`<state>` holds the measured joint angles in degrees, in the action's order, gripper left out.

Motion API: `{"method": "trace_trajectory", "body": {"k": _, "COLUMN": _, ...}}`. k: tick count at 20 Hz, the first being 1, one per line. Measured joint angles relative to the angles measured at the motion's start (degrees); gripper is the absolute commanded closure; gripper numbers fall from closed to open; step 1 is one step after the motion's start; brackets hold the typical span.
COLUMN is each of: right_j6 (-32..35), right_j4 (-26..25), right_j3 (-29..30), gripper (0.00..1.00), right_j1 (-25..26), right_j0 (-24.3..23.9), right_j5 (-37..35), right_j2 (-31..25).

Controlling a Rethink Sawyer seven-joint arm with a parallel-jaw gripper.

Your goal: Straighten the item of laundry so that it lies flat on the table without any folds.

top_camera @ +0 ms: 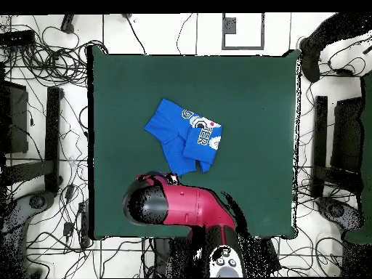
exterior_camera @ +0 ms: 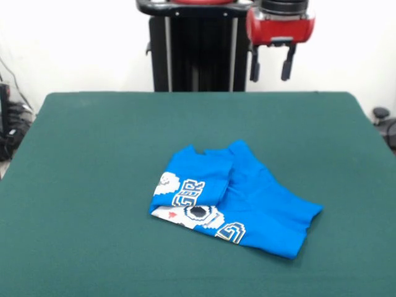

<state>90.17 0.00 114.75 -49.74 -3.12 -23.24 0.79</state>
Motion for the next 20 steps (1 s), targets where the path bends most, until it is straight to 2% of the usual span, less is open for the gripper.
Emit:
{"method": "trace_trajectory", "body": {"k": 8, "right_j6": 0.0, "right_j4": 0.01, "right_j3": -0.87, "gripper": 0.0, "right_j1": 0.28, "right_j0": -1.19, "right_j5": -1.5, "right_j2": 1.43}}
{"method": "trace_trajectory", "body": {"k": 20, "right_j6": 0.05, "right_j4": 2.55, "right_j3": -2.28, "gripper": 0.0, "right_j1": 0.75, "right_j0": -1.04, "right_j5": -1.5, "right_j2": 6.77}}
